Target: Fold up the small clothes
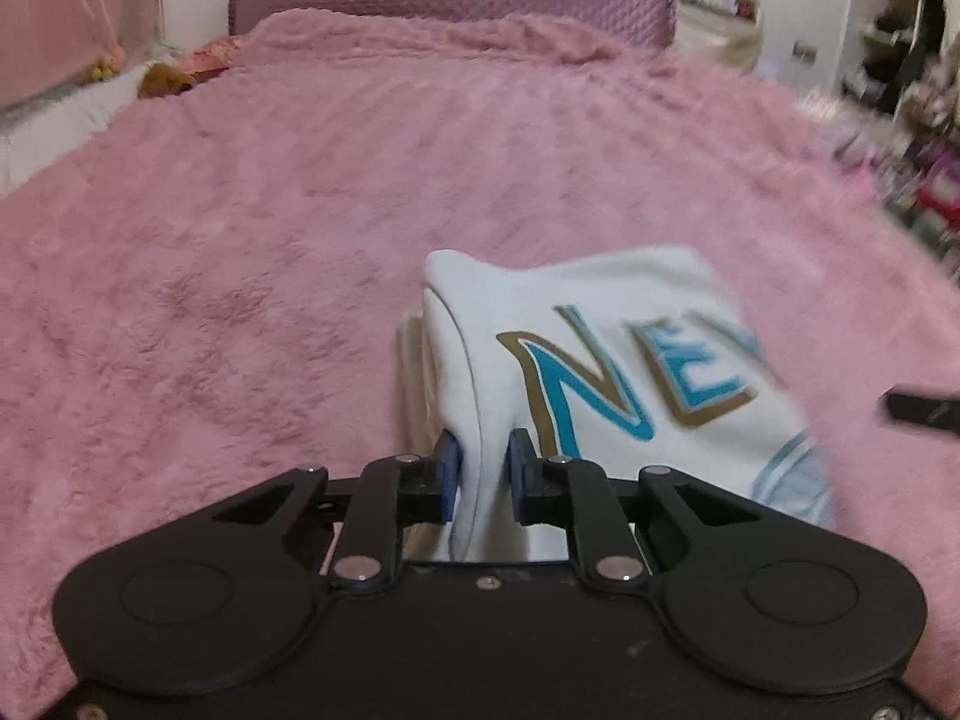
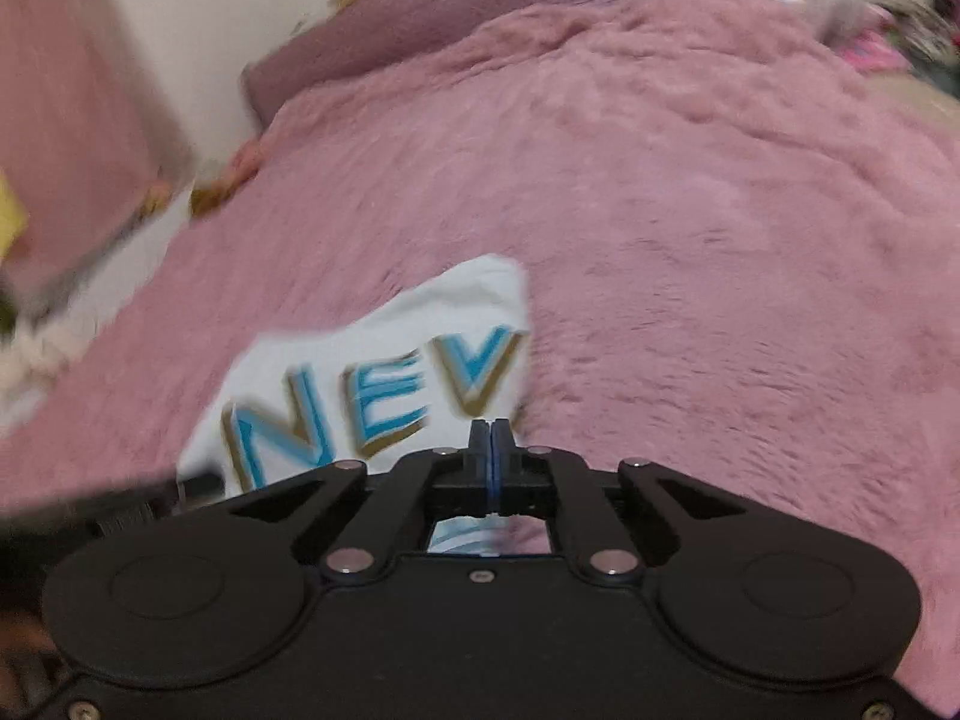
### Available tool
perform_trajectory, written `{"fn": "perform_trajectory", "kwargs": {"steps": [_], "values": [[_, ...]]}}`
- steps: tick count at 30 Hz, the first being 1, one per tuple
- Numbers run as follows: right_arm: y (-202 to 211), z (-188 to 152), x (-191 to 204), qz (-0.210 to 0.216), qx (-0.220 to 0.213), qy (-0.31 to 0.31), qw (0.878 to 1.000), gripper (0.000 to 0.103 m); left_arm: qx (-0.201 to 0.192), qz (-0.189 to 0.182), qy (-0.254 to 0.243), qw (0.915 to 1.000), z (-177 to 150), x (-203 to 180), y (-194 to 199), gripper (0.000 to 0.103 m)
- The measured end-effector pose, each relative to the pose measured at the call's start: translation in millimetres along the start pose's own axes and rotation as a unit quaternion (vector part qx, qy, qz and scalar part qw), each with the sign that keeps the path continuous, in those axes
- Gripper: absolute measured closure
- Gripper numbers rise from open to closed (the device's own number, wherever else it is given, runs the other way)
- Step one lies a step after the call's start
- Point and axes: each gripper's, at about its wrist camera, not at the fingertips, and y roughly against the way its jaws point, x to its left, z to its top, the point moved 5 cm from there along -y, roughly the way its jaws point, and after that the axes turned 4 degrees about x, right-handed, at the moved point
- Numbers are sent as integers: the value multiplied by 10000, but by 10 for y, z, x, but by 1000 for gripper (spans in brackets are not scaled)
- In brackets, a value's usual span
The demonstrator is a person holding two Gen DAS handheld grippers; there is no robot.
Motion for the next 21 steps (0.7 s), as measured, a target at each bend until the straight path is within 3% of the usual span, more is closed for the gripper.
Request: {"fn": "perform_trajectory", "kwargs": {"steps": [5,7,9,11,15,18,21], "values": [[-302,-160,50,302,501,-155,9982,103,261,19,178,9995,-106,158,-199,87],[-438,-235,141,282,619,-44,9977,100,301,112,72,9995,-128,181,-250,81],[-511,-274,167,198,695,114,9973,80,338,310,-107,9989,-168,137,-241,59],[-559,-291,202,283,750,220,9965,63,367,551,-219,9976,-222,156,-315,44],[-530,-276,194,192,698,274,9970,58,381,412,-177,9983,-247,206,-359,45],[-490,-274,52,-113,678,126,9976,45,498,175,3,9986,-222,248,-368,45],[-593,-314,-59,332,833,-386,9952,51,537,-81,197,9983,-210,271,-419,45]]}}
